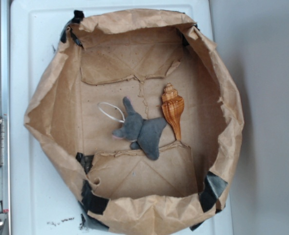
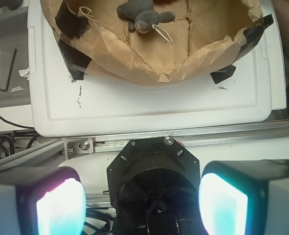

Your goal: Grab the gray animal.

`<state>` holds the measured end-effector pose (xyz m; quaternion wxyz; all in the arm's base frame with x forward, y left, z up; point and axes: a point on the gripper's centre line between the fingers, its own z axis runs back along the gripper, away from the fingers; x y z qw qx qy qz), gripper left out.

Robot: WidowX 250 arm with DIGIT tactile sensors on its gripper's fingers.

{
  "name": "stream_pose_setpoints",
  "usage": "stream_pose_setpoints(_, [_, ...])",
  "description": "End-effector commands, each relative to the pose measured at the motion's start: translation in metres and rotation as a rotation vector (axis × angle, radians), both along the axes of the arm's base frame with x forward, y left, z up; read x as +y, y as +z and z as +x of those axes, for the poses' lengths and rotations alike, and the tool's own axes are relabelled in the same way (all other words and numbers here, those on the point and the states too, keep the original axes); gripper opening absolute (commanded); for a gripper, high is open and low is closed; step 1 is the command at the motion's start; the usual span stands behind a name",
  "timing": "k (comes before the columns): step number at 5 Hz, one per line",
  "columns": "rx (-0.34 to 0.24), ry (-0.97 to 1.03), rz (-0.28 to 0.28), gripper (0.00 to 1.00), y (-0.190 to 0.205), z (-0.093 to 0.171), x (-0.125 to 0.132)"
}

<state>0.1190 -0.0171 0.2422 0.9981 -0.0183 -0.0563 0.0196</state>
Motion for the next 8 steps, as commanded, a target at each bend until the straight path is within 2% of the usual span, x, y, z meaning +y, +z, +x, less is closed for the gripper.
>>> stream_pose_setpoints(1, [0.000,0.000,0.000,1.00,0.000,0.000,0.000])
stream_pose_setpoints(2, [-0.031,0.033,0.007,1.00,-0.002,0.009,-0.001])
stream_pose_setpoints(4, [-0.077,0.012,-0.002,1.00,0.000,0.099,0.004])
stream_pose_setpoints(5, [-0.090,0.028,0.003,1.00,-0.007,0.142,0.015])
stream_pose_setpoints(6, [-0.102,0.023,-0.002,1.00,-0.030,0.171,0.033])
stream_pose_setpoints(7, [-0.132,-0.077,0.035,1.00,-0.052,0.157,0.029])
stream_pose_setpoints(8, [-0.132,-0.077,0.035,1.00,-0.052,0.157,0.029])
